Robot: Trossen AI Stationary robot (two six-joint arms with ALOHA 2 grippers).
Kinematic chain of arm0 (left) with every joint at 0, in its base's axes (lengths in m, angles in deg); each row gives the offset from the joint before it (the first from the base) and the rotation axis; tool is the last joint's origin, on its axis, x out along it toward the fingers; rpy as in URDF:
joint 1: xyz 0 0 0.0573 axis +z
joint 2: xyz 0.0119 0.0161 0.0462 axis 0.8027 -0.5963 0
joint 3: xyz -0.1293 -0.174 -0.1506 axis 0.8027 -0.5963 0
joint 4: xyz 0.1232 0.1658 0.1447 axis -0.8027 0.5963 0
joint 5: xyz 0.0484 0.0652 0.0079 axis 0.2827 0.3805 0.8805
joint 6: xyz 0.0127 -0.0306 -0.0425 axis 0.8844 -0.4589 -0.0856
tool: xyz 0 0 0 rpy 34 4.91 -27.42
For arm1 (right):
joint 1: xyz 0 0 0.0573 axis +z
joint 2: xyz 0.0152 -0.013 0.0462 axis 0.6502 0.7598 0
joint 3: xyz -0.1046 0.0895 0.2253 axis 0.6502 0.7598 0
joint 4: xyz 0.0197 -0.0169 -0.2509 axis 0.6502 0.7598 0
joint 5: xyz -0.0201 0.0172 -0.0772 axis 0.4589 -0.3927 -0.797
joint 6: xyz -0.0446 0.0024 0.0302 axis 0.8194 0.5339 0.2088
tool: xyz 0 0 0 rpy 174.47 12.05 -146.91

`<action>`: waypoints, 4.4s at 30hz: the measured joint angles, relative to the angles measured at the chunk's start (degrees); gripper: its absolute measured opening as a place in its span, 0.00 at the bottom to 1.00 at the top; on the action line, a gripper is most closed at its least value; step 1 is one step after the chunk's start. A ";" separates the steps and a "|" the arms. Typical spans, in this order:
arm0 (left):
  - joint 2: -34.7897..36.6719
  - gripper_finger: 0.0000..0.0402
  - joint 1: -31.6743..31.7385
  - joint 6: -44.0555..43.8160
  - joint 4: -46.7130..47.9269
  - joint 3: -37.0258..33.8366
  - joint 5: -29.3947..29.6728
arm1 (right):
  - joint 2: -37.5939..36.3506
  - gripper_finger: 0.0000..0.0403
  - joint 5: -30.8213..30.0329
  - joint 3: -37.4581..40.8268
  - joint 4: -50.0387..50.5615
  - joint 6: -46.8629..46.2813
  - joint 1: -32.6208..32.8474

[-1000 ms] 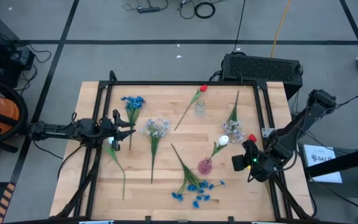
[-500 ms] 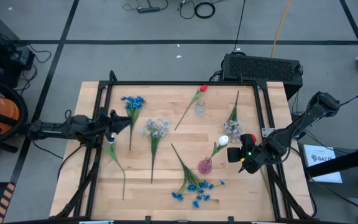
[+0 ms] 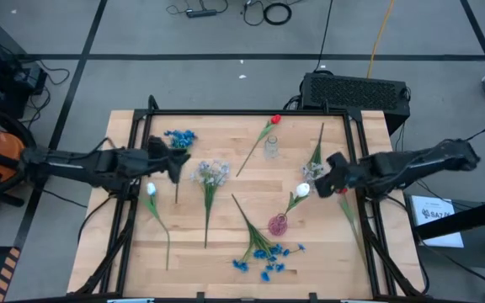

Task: Sort flowers into vase by color
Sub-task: Put the top blue flowers into the transparent vase

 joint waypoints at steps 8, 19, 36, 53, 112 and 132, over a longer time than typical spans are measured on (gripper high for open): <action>-15.10 0.34 7.11 -17.78 16.78 12.31 -0.46 | -13.84 0.00 7.79 -0.02 -0.18 25.93 -17.35; -27.14 0.34 18.99 -27.46 37.73 17.79 -12.53 | -11.42 0.00 19.92 -0.02 -4.01 40.88 -26.53; -36.92 0.47 28.68 -12.80 36.93 17.79 -15.61 | -12.07 0.00 19.02 -0.02 -3.21 37.42 -26.49; -50.07 0.64 40.25 -3.42 28.22 15.91 -26.23 | -12.07 0.00 17.32 -0.02 -3.21 33.80 -26.47; -58.33 0.04 34.57 33.01 -65.71 32.00 -58.18 | -11.88 0.00 11.66 -0.02 -4.95 33.29 -26.47; -70.60 0.04 31.12 31.39 -75.94 32.01 -57.41 | -11.88 0.00 11.55 -0.02 -4.91 33.24 -26.47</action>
